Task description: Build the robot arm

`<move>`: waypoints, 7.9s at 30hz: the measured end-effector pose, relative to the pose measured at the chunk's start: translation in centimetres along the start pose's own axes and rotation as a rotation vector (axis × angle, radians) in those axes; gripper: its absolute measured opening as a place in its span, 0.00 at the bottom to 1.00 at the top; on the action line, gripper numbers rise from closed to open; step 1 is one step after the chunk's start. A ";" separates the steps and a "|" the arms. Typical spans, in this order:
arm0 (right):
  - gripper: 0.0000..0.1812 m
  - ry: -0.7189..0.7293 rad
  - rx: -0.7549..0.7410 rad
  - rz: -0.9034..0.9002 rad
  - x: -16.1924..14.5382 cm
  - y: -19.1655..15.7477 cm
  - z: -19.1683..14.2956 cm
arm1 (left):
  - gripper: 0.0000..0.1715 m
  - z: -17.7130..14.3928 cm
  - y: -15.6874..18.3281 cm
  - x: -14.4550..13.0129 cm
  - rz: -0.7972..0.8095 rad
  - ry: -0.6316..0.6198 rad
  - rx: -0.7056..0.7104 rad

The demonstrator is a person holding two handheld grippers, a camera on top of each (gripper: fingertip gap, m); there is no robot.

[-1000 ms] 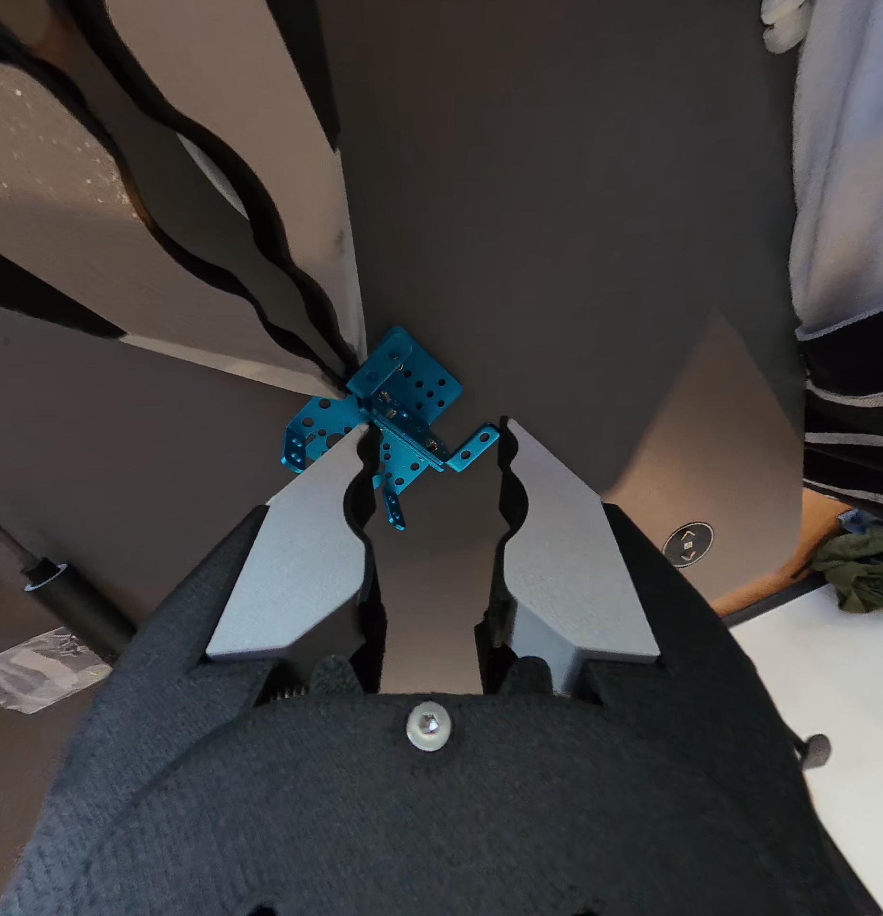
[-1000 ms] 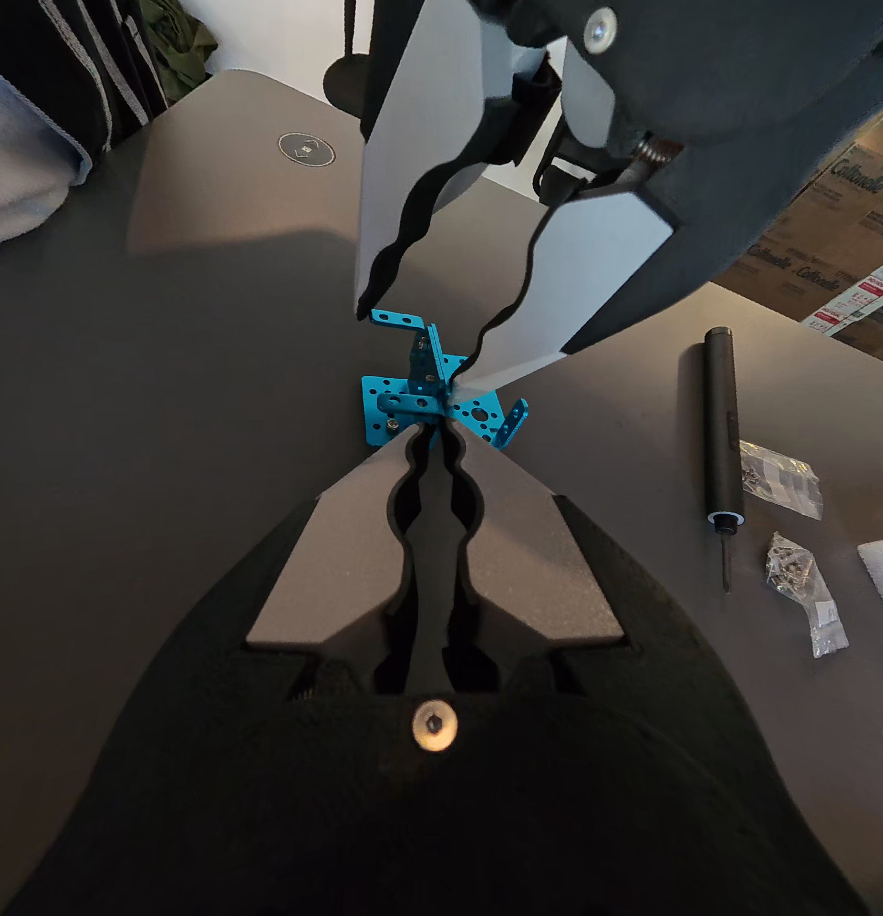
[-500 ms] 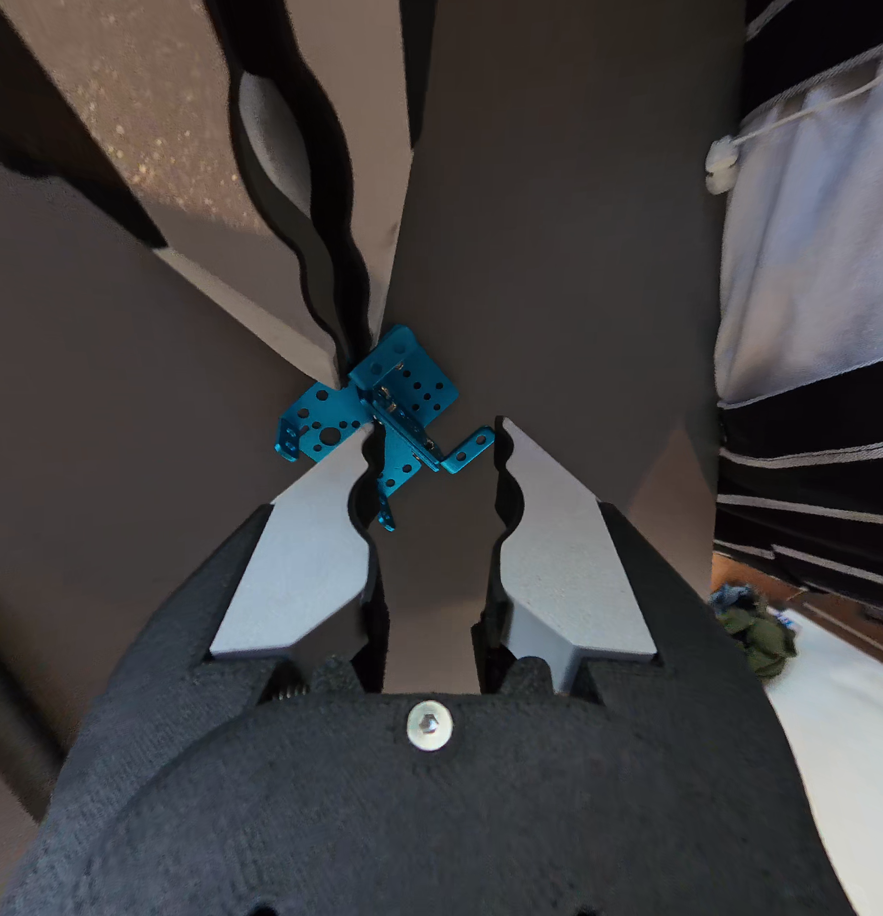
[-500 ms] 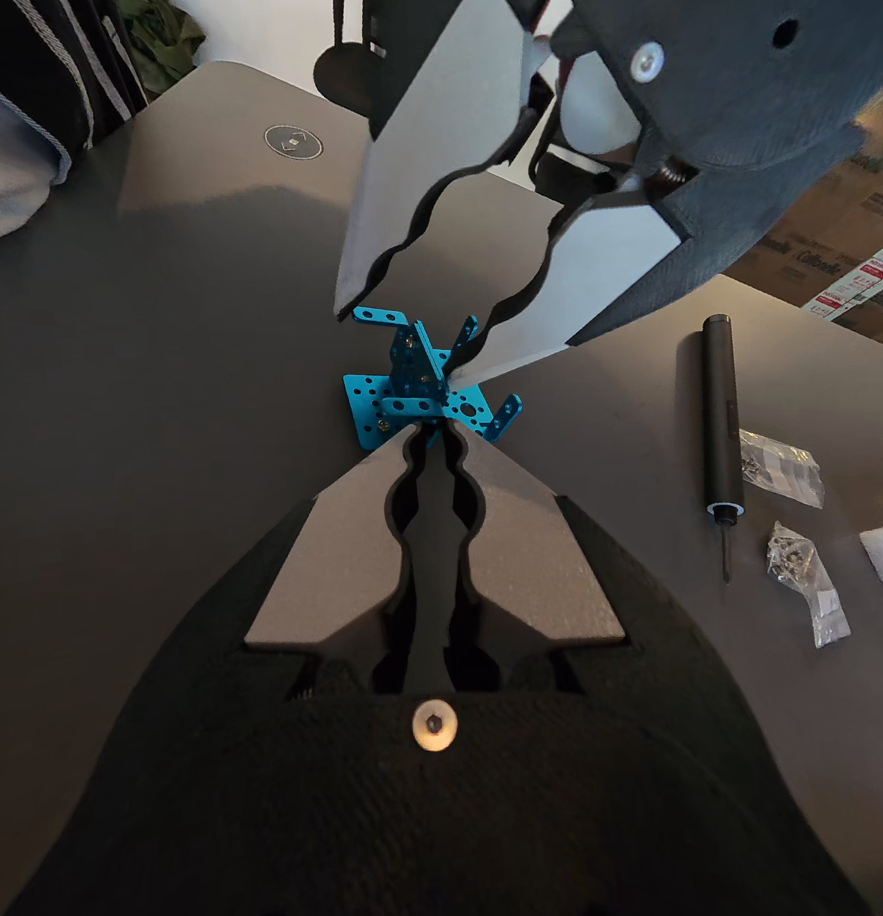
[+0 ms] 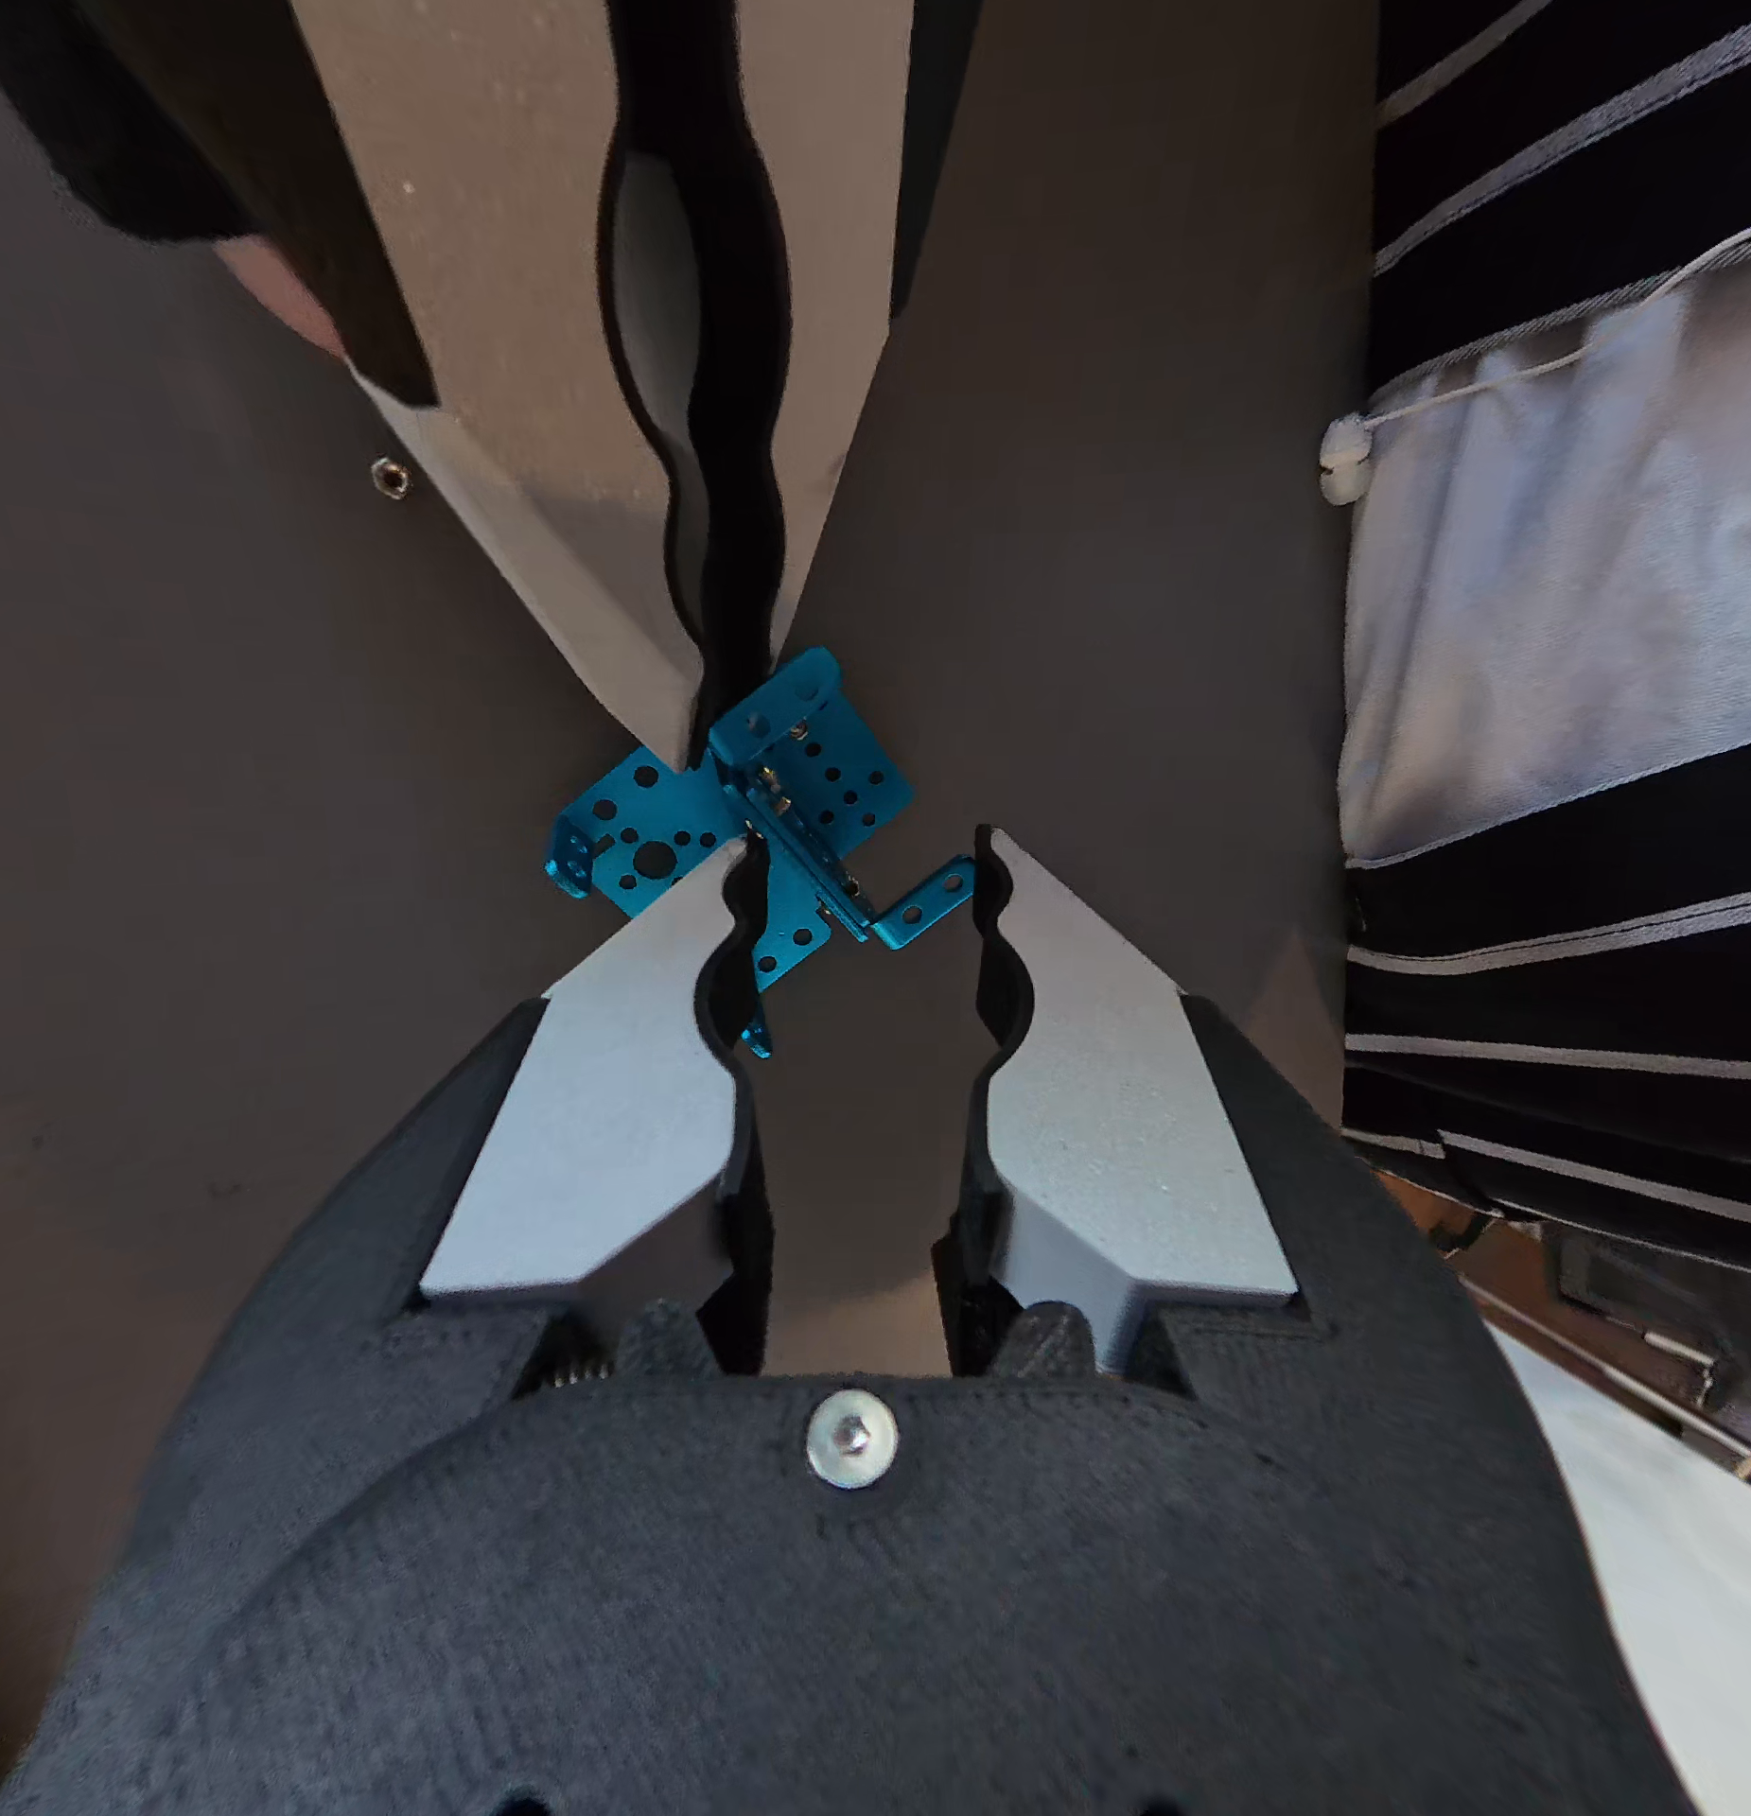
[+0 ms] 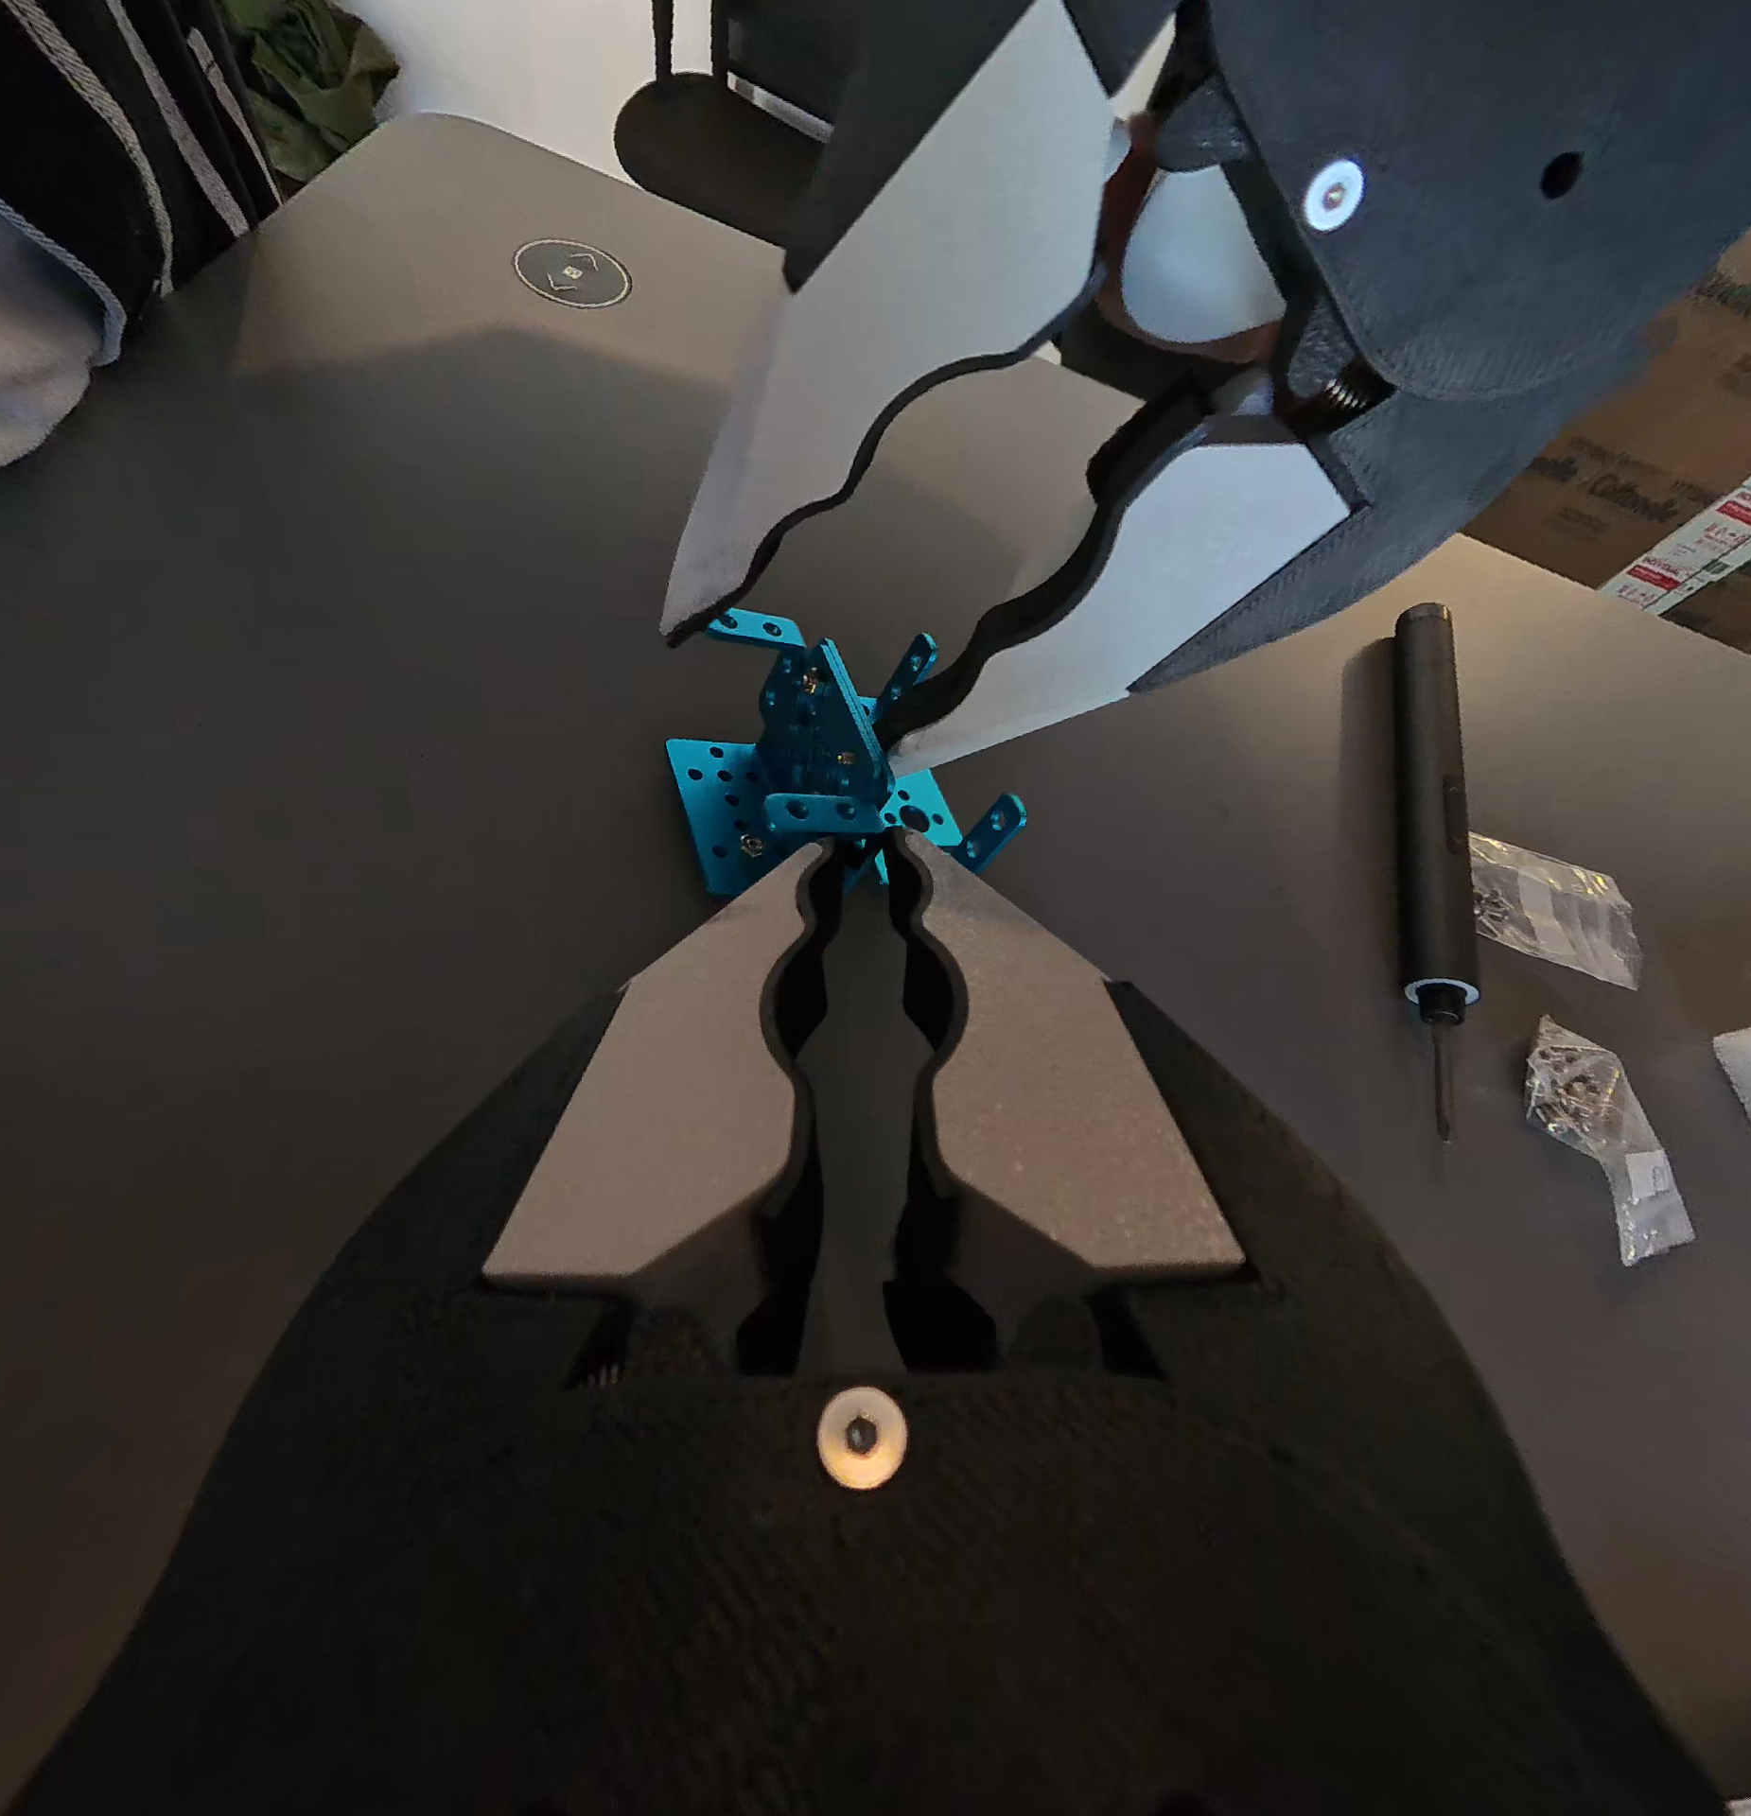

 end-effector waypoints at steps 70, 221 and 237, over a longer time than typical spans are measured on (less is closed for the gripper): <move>0.03 -0.283 -0.102 0.337 -3.1 0.6 -3.0 | 0.09 1.0 0.1 0.1 -0.054 0.099 -0.004; 0.10 -0.026 0.438 1.006 0.2 -2.5 -2.2 | 0.06 2.1 0.8 2.2 -0.169 0.459 -0.018; 0.08 -0.033 0.432 1.020 -0.1 -2.5 -2.4 | 0.02 2.0 1.2 2.5 -0.128 0.505 0.029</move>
Point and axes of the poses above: each gripper's, where its closed fingertips meet, z out along the fingers, x out of its top, y = z × x across the jaws, the point moved 7 cm from there along -z, back along the fingers, and after that the axes turned 9 degrees about x, right-handed, at the moved point
